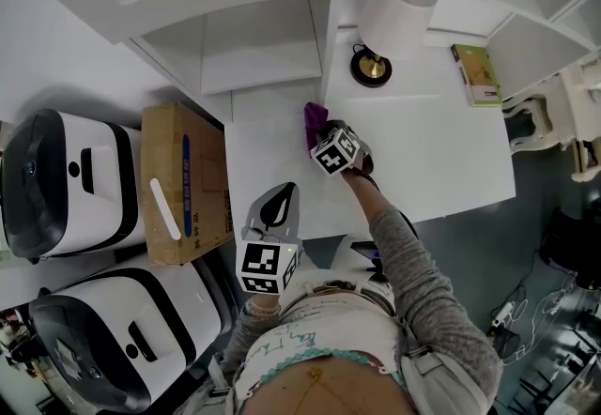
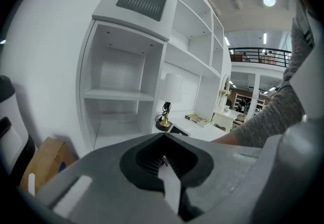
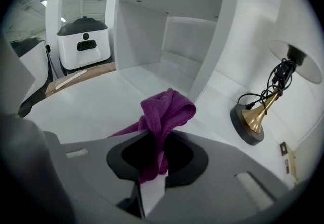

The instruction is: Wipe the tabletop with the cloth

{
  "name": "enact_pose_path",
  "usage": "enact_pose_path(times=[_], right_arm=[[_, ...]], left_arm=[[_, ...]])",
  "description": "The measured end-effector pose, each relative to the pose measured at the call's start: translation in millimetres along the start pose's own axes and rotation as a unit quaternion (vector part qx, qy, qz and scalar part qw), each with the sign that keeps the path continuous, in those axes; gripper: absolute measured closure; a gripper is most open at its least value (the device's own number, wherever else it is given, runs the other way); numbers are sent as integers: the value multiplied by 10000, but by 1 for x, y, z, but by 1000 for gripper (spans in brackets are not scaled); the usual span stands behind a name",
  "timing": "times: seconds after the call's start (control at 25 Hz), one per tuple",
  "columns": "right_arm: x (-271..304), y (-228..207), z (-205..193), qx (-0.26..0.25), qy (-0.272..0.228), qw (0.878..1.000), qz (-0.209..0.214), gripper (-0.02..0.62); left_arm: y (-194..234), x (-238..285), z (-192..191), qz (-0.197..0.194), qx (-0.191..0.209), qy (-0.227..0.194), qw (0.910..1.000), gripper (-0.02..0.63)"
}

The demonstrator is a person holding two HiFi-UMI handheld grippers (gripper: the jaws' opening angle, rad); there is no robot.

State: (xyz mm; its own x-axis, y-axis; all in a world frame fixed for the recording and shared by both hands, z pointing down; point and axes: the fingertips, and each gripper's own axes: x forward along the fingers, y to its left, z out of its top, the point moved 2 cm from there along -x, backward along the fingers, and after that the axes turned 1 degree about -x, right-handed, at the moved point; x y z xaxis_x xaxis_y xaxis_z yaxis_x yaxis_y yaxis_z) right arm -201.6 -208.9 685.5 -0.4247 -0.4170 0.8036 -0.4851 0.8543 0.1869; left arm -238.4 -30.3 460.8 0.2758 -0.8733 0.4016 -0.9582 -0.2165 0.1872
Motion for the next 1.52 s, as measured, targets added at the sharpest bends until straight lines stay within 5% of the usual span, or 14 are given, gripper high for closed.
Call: enact_pose_path(times=[0.88, 1.52], right_arm=[[-11, -28, -25, -312, 112, 9994, -93, 512], [-21, -62, -55, -90, 161, 9996, -218, 511]], left_arm=[[-26, 25, 7, -147, 63, 55, 9999, 604], [-56, 50, 13, -348, 213, 113, 9991, 604]])
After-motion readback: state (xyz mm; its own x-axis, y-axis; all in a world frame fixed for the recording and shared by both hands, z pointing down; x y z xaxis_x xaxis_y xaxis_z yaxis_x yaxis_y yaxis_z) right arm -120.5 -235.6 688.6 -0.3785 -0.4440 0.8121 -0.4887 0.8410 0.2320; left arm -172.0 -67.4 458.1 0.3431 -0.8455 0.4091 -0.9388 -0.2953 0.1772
